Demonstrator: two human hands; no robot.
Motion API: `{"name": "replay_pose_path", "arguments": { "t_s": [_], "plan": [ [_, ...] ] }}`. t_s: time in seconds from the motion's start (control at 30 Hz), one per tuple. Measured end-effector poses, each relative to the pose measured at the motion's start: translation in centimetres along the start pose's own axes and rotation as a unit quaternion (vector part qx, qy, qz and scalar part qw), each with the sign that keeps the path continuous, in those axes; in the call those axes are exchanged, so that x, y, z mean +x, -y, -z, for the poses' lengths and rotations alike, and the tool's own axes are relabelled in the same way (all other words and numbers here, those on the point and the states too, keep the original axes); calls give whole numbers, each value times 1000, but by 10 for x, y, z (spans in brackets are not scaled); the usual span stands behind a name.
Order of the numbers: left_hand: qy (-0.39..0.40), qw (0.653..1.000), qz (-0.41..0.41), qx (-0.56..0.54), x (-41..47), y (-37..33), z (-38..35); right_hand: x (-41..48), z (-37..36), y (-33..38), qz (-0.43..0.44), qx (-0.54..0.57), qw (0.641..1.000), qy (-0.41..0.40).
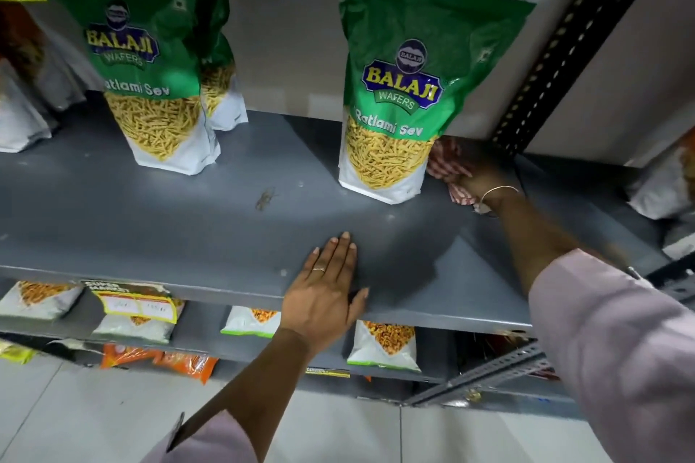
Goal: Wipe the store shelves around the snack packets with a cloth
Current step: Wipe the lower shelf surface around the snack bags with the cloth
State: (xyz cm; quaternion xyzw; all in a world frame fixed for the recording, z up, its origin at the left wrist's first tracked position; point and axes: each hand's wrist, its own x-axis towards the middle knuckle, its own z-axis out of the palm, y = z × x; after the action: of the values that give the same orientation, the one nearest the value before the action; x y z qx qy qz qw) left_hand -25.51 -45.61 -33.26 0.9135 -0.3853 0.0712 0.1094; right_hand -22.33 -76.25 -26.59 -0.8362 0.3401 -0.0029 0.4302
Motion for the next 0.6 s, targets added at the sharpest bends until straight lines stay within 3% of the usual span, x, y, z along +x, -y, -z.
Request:
{"name": "replay_pose_path", "arguments": {
  "t_s": [0.1, 0.23, 0.4, 0.53, 0.6],
  "plan": [
    [3, 1000, 1, 9, -1, -1, 2, -27, 0, -16, 71, 72, 994, 37],
    [7, 1000, -3, 14, -4, -4, 7, -84, 0, -28, 70, 33, 993, 89],
    [25, 1000, -1, 14, -7, -7, 14, -145, 5, -34, 10, -34, 987, 155],
    [27, 1000, -4, 11, -7, -8, 15, -180, 8, -38, -3, -74, 945, 319],
    [23, 1000, -4, 6, -7, -8, 14, -186, 13, -43, -8, -37, 944, 328]
  ]
}}
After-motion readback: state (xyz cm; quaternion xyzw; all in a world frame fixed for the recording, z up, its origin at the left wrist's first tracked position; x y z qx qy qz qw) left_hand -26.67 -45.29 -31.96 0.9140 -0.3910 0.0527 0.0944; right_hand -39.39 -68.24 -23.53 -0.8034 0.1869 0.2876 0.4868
